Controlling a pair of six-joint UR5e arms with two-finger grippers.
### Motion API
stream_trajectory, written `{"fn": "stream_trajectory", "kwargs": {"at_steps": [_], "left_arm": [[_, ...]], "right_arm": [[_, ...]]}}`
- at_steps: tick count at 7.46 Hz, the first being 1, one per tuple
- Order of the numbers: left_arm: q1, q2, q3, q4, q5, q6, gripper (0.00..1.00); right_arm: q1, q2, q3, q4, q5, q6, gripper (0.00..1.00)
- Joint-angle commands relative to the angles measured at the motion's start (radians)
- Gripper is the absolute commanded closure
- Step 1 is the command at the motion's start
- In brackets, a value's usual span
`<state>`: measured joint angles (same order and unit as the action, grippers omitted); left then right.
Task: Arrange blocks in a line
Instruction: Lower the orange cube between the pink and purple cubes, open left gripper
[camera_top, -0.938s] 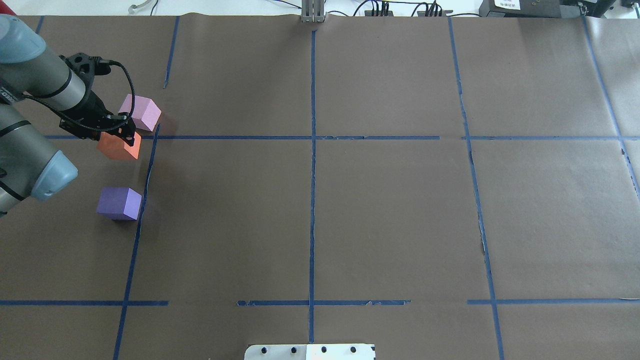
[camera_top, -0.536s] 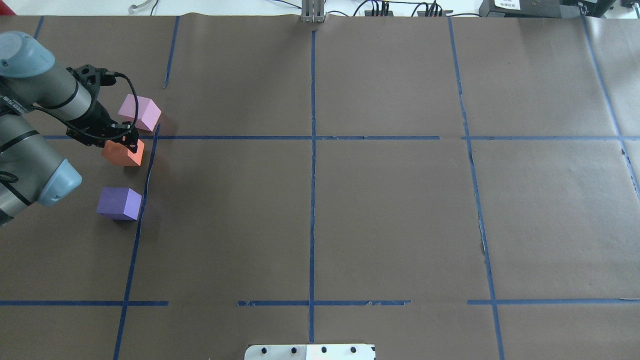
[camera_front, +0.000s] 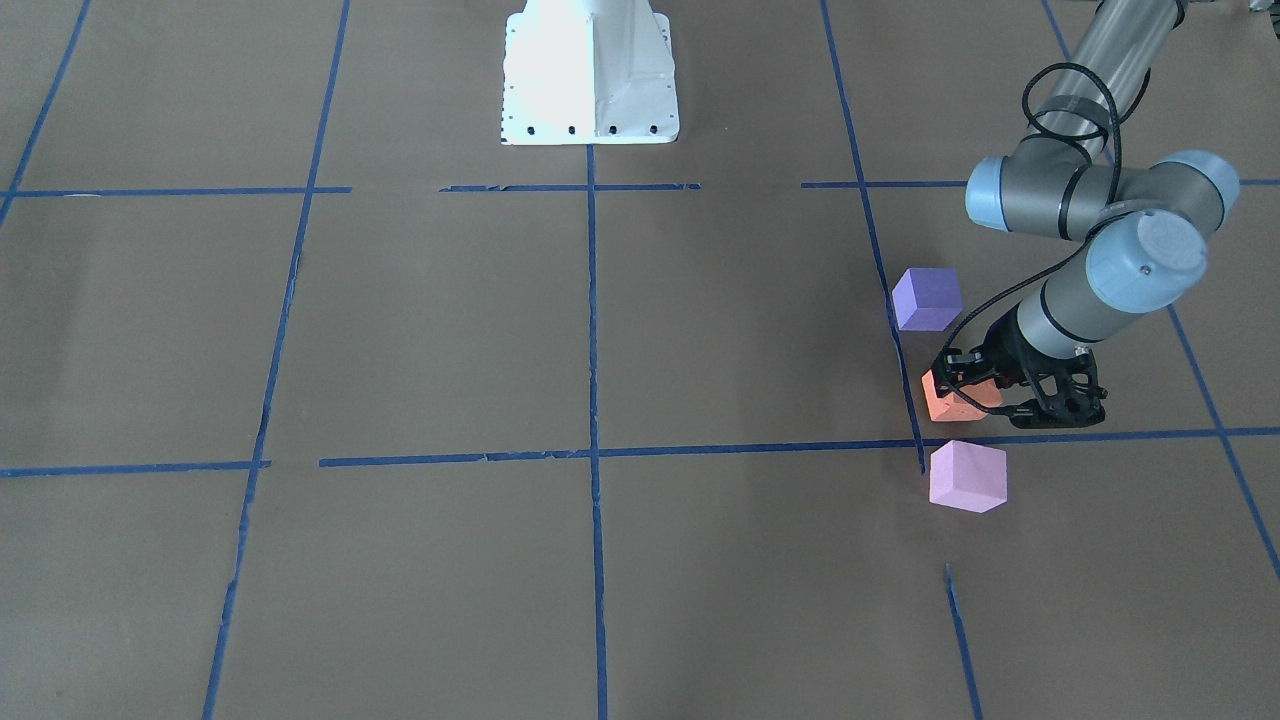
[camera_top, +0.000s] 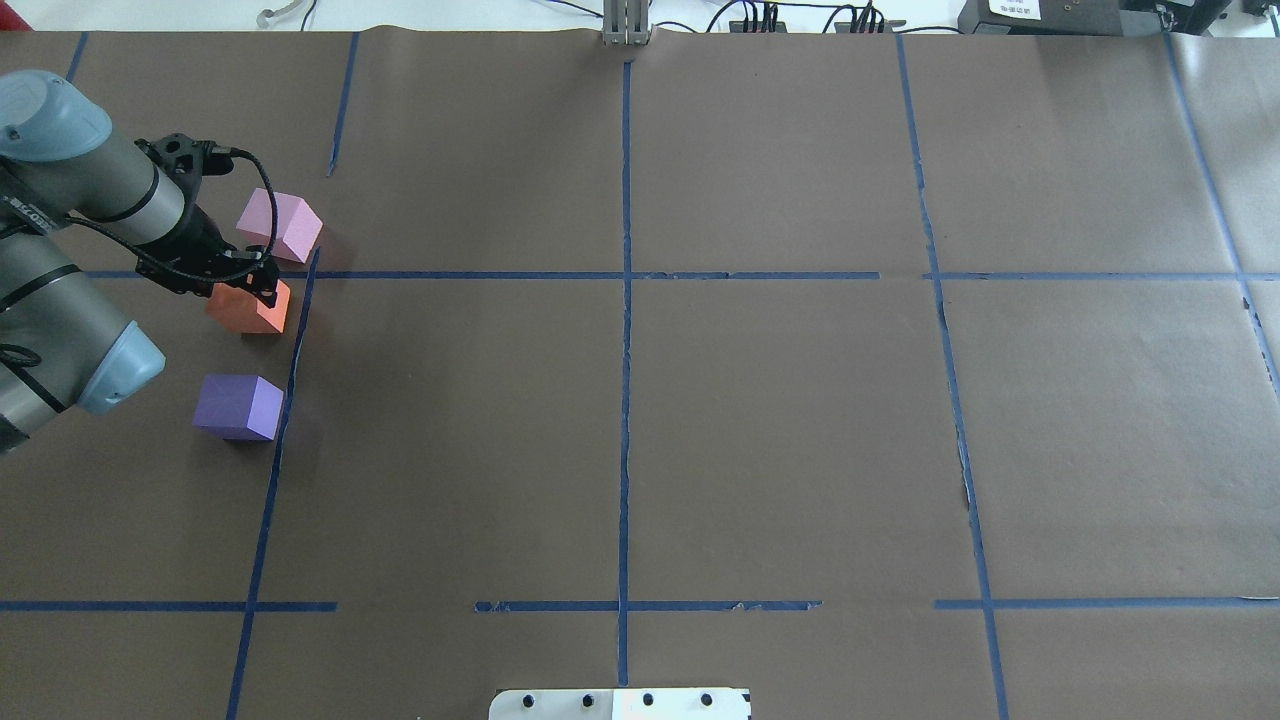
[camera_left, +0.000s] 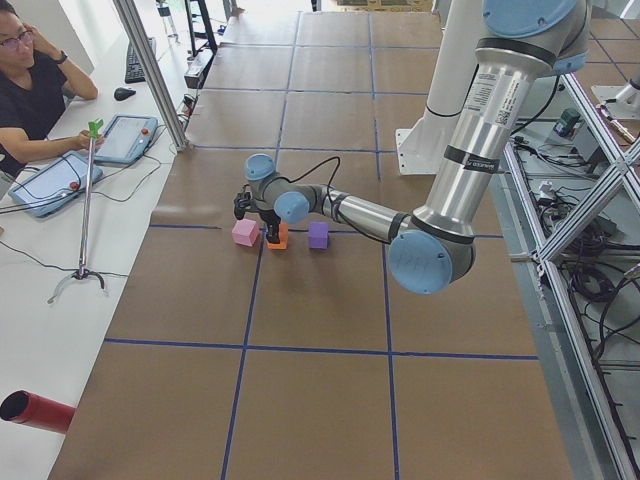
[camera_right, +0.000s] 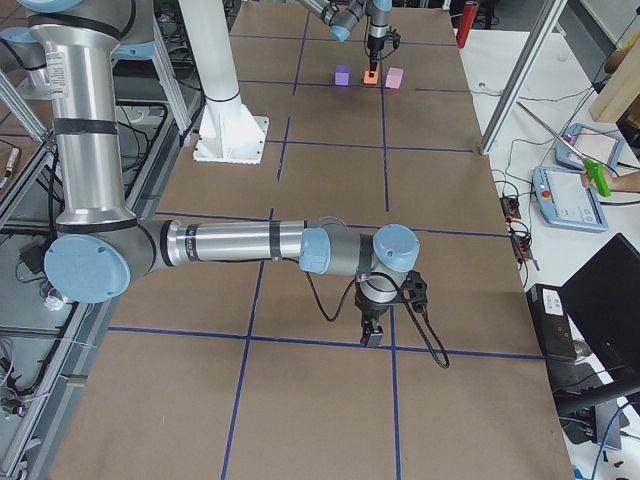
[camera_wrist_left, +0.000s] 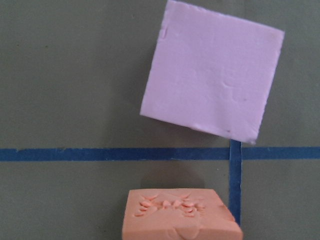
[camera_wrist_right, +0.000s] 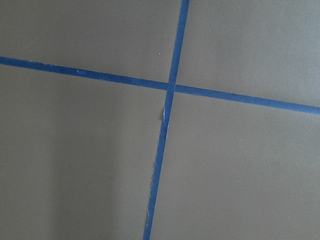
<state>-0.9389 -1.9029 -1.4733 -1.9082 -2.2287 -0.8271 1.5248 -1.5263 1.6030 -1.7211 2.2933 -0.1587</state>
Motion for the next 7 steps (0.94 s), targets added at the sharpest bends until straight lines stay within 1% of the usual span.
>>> {"fn": "stream_trajectory", "kwargs": {"at_steps": [1, 2, 3, 4, 7], "left_arm": [[0.002, -0.001, -0.001, -0.015, 0.000, -0.033, 0.86], [0.009, -0.001, -0.001, -0.015, 0.000, -0.033, 0.65], [0.011, -0.001, -0.001, -0.015, 0.000, -0.033, 0.10], [0.011, -0.001, -0.002, -0.015, 0.000, -0.033, 0.00], [0.011, 0.004, -0.010, -0.015, -0.002, -0.026, 0.00]], "right_arm": [[0.000, 0.000, 0.000, 0.000, 0.000, 0.001, 0.00], [0.000, 0.000, 0.000, 0.000, 0.000, 0.001, 0.00], [0.000, 0.000, 0.000, 0.000, 0.000, 0.001, 0.00], [0.000, 0.000, 0.000, 0.000, 0.000, 0.001, 0.00], [0.000, 0.000, 0.000, 0.000, 0.000, 0.001, 0.00]]}}
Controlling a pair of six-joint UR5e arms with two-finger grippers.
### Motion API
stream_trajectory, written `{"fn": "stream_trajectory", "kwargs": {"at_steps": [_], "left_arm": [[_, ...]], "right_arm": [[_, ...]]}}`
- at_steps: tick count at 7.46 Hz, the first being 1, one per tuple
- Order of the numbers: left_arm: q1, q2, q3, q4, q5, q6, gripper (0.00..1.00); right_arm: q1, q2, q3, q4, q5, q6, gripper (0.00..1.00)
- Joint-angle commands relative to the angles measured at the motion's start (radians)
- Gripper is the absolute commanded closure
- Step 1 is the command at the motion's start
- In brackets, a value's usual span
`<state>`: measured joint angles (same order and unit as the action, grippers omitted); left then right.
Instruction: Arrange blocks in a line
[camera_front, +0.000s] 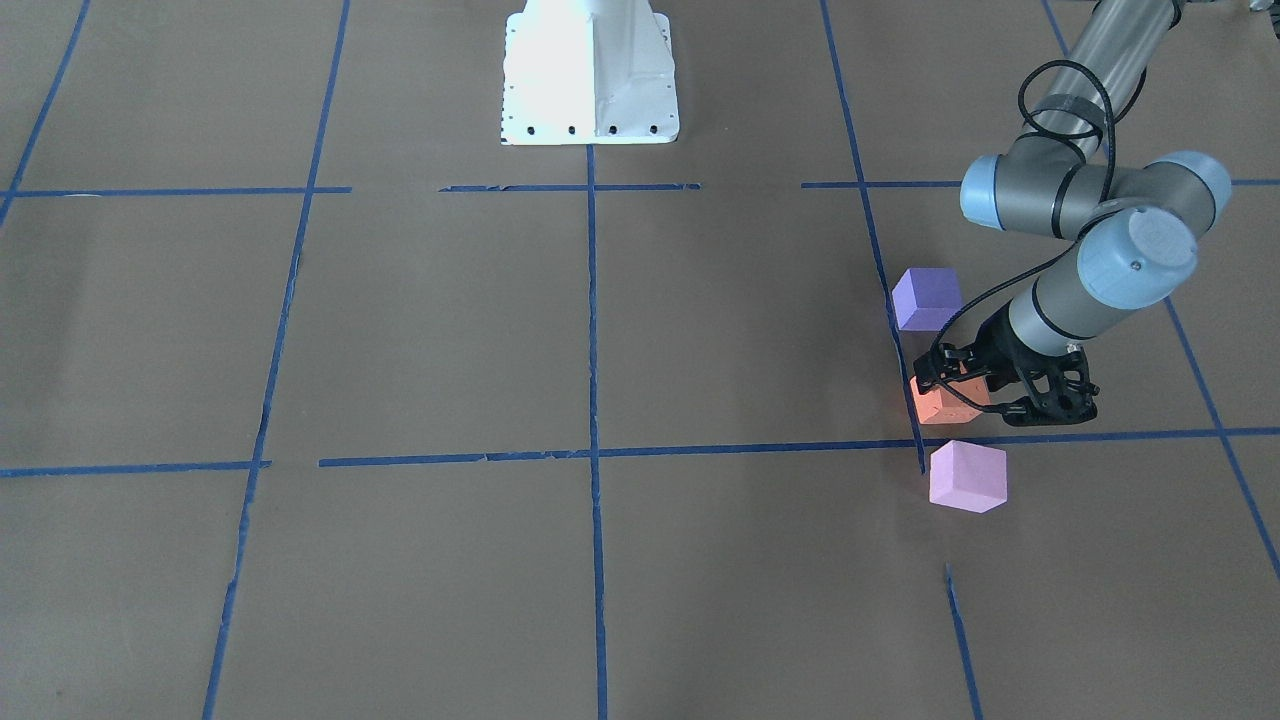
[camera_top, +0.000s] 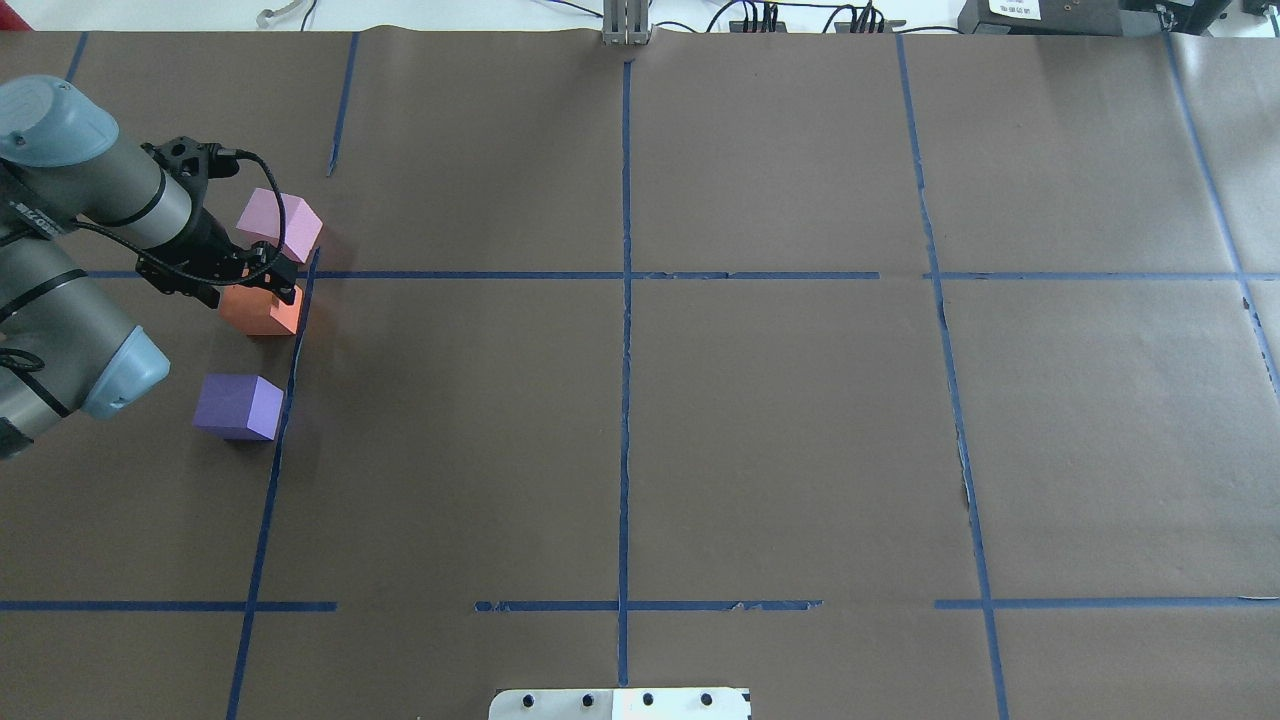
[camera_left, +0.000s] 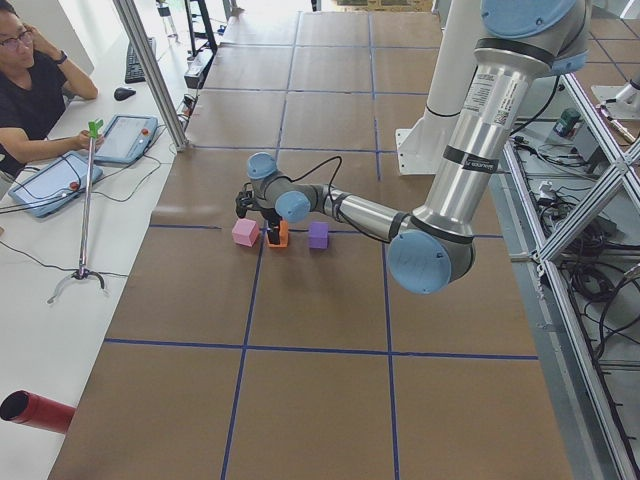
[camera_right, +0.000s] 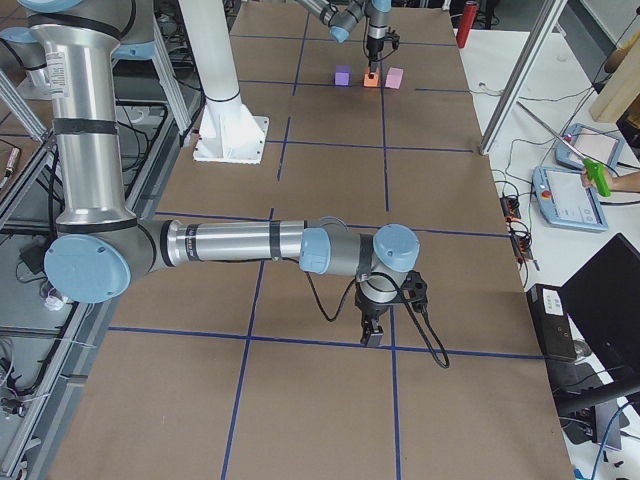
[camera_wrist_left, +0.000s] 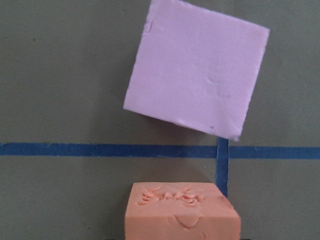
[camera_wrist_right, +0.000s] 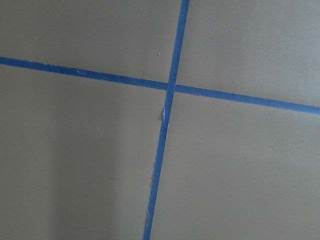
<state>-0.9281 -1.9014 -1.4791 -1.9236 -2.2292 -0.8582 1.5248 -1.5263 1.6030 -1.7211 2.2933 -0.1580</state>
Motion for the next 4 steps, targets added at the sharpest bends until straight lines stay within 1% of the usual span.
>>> {"fn": "stream_trajectory", "kwargs": {"at_steps": [1, 2, 3, 4], "left_arm": [[-0.004, 0.005, -0.027, 0.006, -0.007, 0.007, 0.00], [-0.056, 0.010, -0.080, 0.037, -0.053, 0.008, 0.00], [-0.117, 0.009, -0.133, 0.105, -0.062, 0.036, 0.00], [-0.171, 0.002, -0.212, 0.258, -0.064, 0.153, 0.00]], "right_arm": [[0.000, 0.000, 0.000, 0.000, 0.000, 0.000, 0.00], [0.000, 0.000, 0.000, 0.000, 0.000, 0.000, 0.00], [0.000, 0.000, 0.000, 0.000, 0.000, 0.000, 0.00], [0.000, 0.000, 0.000, 0.000, 0.000, 0.000, 0.00]]}}
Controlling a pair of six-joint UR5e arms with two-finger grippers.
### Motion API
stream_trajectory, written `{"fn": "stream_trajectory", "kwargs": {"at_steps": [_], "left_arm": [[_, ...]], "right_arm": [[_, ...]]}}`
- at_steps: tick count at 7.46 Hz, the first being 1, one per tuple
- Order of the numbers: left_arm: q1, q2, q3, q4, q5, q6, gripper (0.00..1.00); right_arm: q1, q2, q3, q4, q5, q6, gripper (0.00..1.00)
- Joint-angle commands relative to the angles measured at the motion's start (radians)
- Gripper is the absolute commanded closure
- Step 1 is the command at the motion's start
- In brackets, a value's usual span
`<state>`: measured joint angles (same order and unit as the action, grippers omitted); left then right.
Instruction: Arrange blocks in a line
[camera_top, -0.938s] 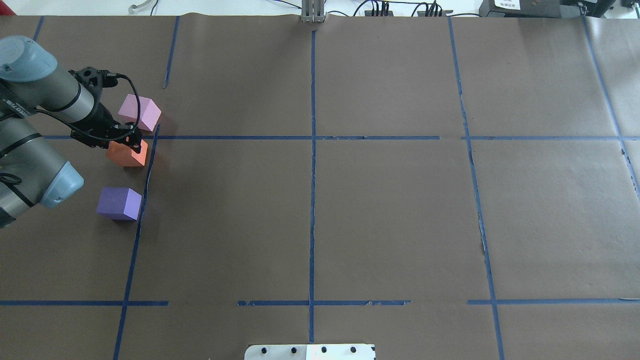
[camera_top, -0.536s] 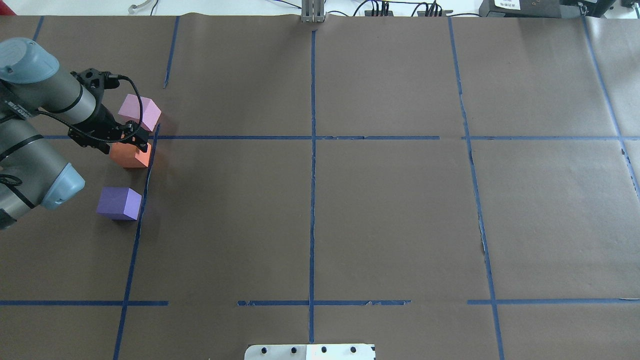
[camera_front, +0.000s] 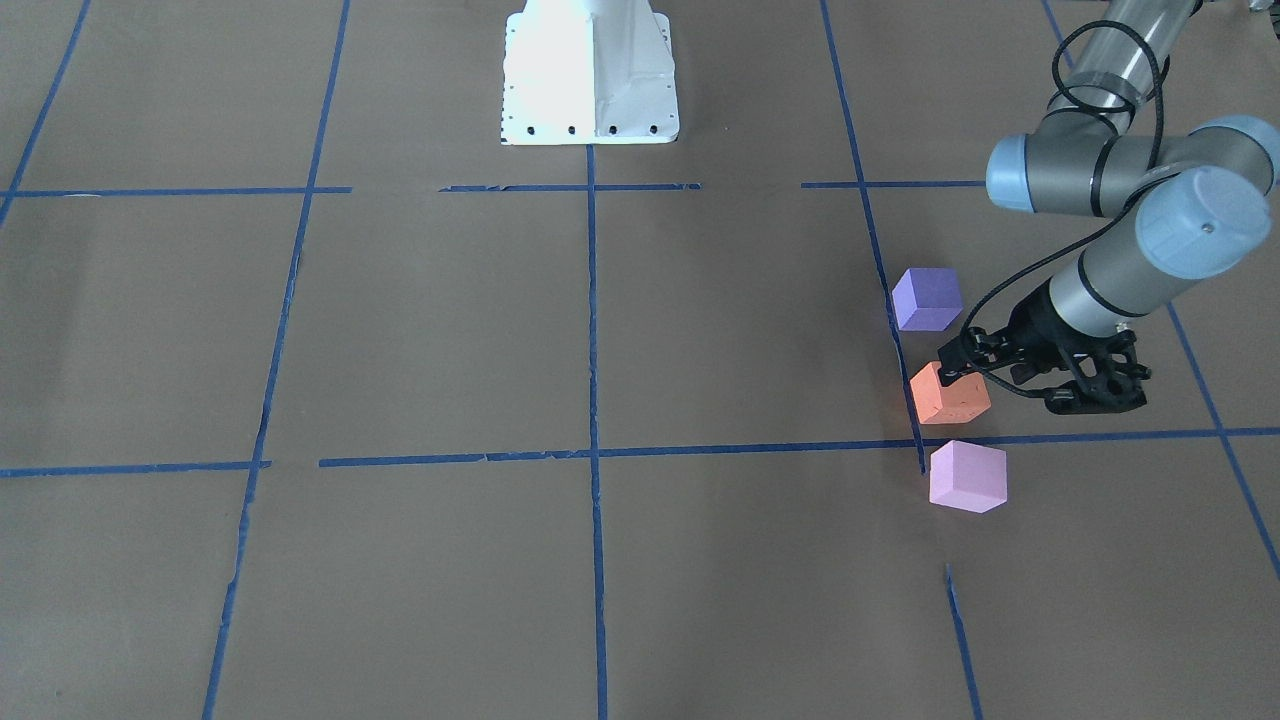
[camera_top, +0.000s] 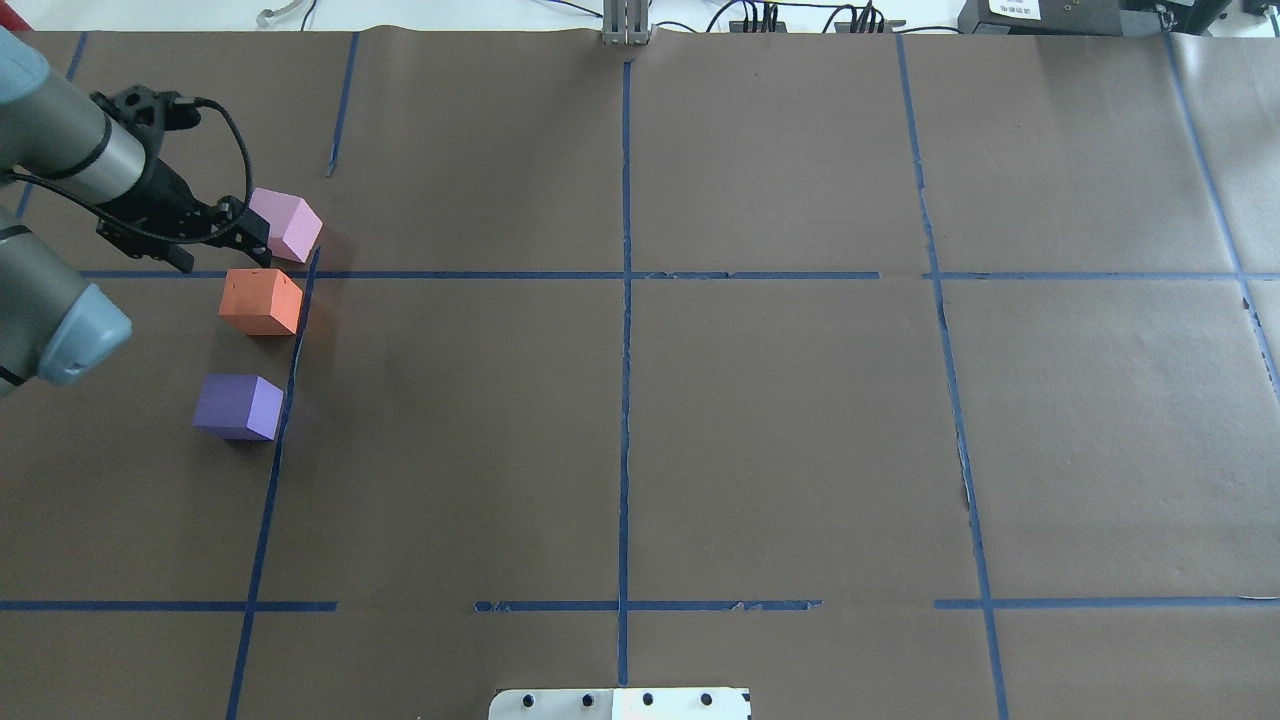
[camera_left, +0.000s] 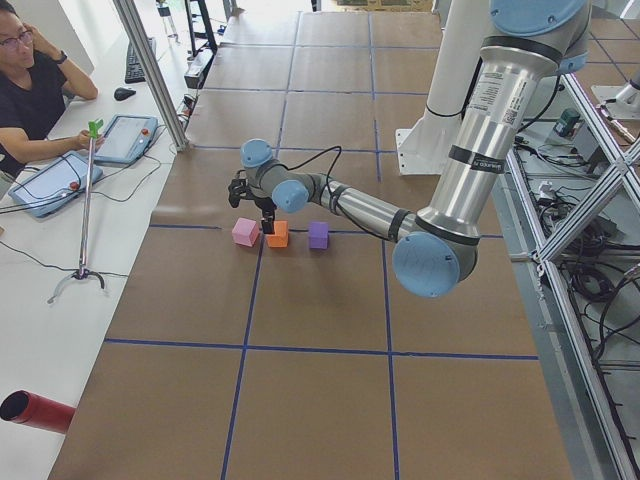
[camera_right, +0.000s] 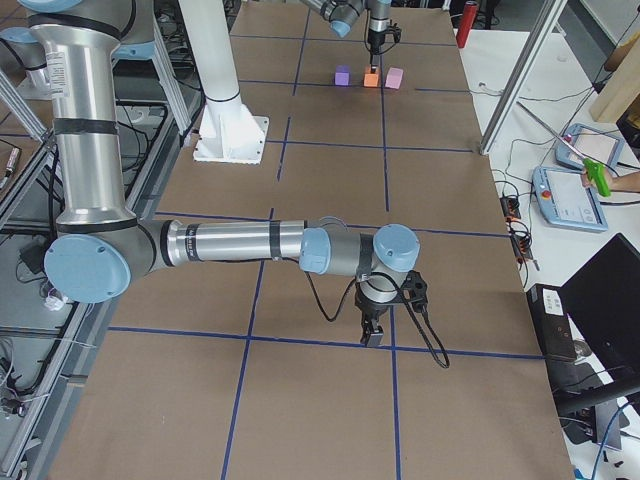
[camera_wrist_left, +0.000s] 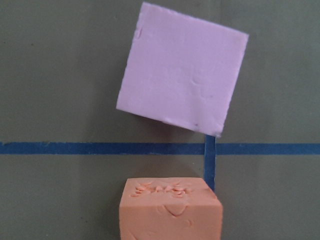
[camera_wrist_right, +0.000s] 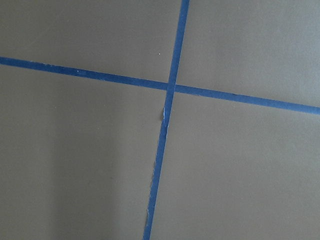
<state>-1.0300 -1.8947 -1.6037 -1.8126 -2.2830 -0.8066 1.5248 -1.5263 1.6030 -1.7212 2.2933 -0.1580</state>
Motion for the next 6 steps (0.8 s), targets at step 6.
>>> {"fn": "stream_trajectory", "kwargs": {"at_steps": [6], "left_arm": [[-0.506, 0.213, -0.168, 0.446, -0.012, 0.919, 0.00]], "right_arm": [[0.000, 0.000, 0.000, 0.000, 0.000, 0.000, 0.00]]}}
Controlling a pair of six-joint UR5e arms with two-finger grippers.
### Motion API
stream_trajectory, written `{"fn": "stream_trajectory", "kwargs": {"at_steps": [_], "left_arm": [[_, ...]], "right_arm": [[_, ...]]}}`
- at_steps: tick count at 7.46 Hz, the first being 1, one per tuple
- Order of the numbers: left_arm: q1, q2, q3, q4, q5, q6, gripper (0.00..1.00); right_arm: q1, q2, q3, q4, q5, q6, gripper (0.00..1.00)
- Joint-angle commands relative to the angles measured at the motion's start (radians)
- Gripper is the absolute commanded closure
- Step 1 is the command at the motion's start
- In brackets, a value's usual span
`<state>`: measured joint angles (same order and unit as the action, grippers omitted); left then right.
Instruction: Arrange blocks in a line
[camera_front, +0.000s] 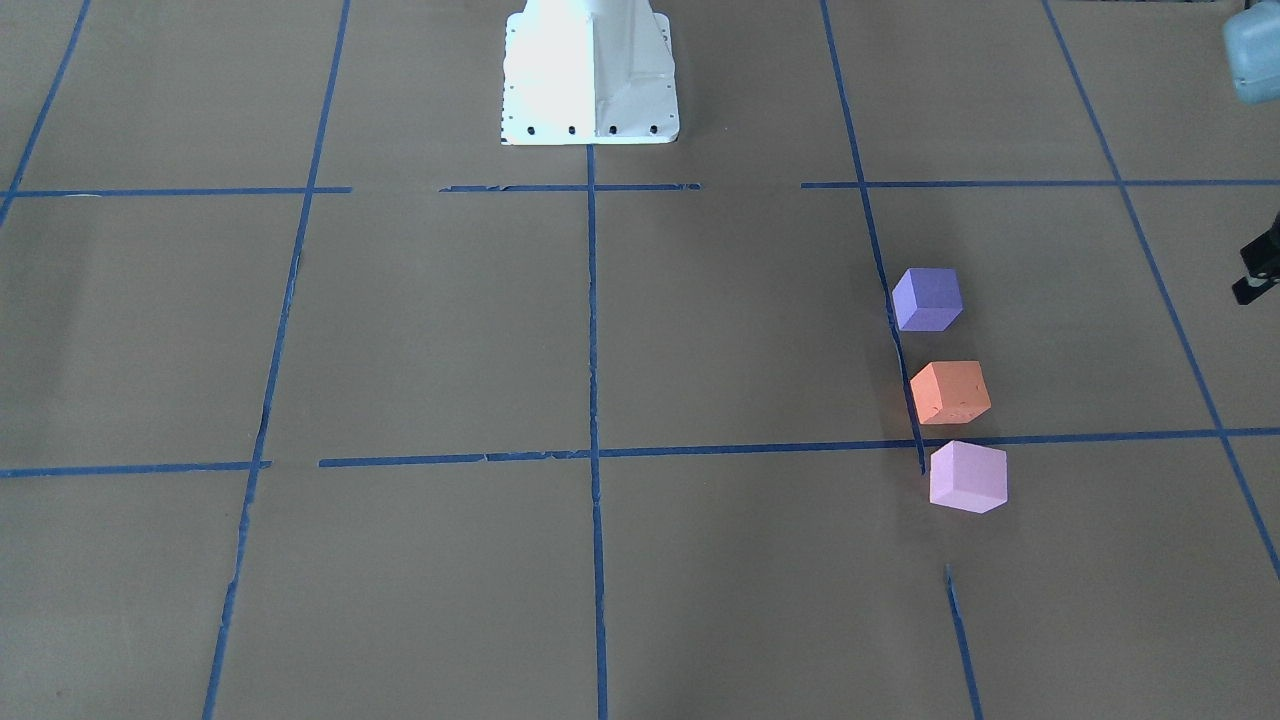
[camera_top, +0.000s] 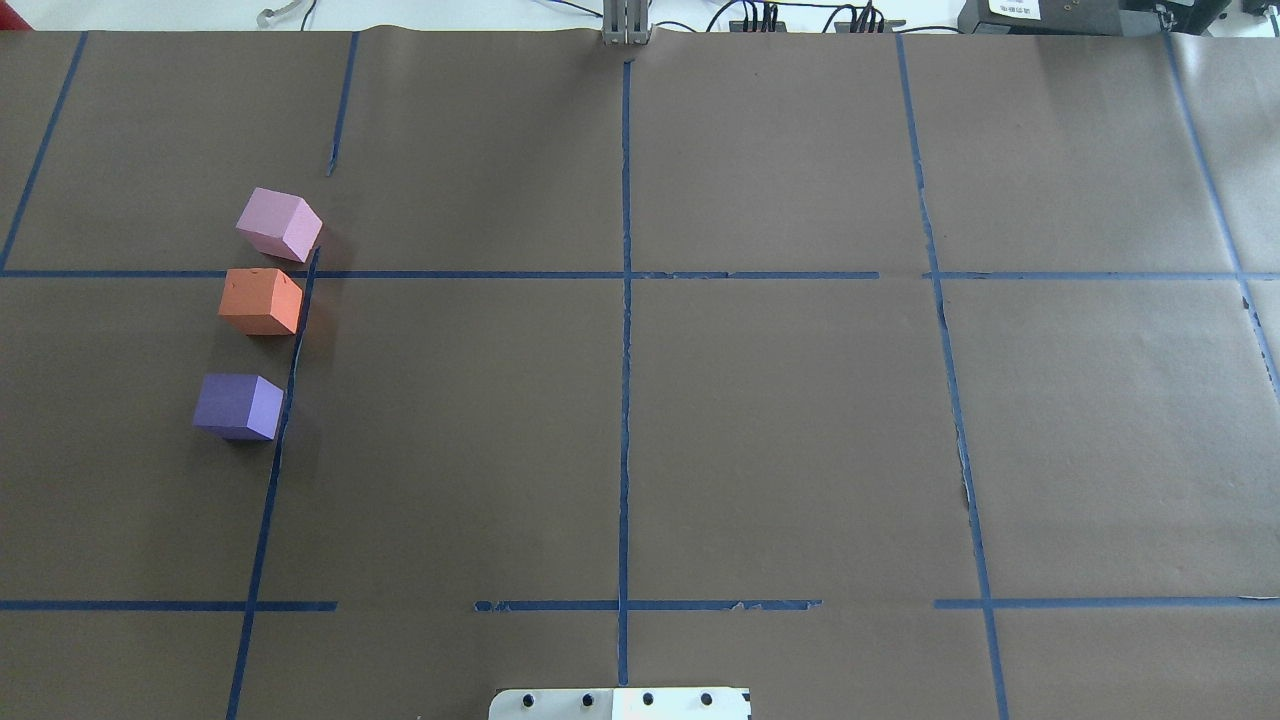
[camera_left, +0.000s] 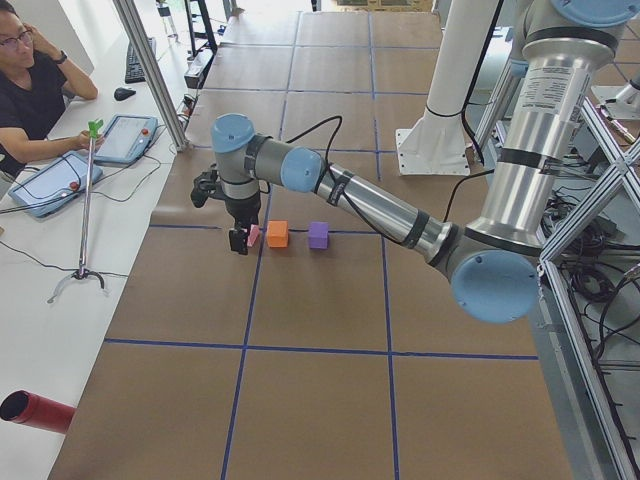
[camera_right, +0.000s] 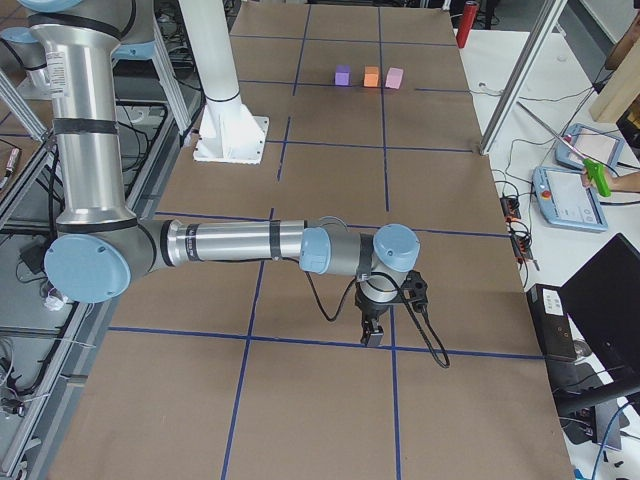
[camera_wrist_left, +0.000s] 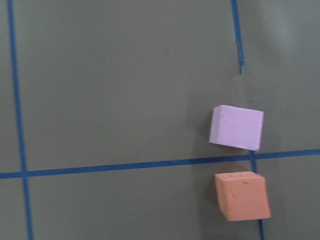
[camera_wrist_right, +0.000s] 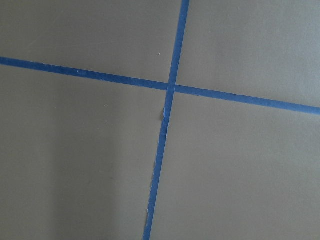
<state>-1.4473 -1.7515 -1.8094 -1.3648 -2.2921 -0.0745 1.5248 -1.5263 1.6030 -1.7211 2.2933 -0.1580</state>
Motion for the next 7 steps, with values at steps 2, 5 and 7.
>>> {"fn": "stream_trajectory", "kwargs": {"at_steps": [2, 5, 7], "left_arm": [[-0.169, 0.104, 0.166, -0.011, -0.001, 0.315, 0.00], [-0.170, 0.184, 0.209, -0.149, -0.004, 0.311, 0.00], [-0.170, 0.187, 0.232, -0.149, -0.004, 0.309, 0.00]], "right_arm": [[0.000, 0.000, 0.000, 0.000, 0.000, 0.000, 0.00], [0.001, 0.000, 0.000, 0.000, 0.000, 0.000, 0.00], [0.000, 0.000, 0.000, 0.000, 0.000, 0.000, 0.00]]}}
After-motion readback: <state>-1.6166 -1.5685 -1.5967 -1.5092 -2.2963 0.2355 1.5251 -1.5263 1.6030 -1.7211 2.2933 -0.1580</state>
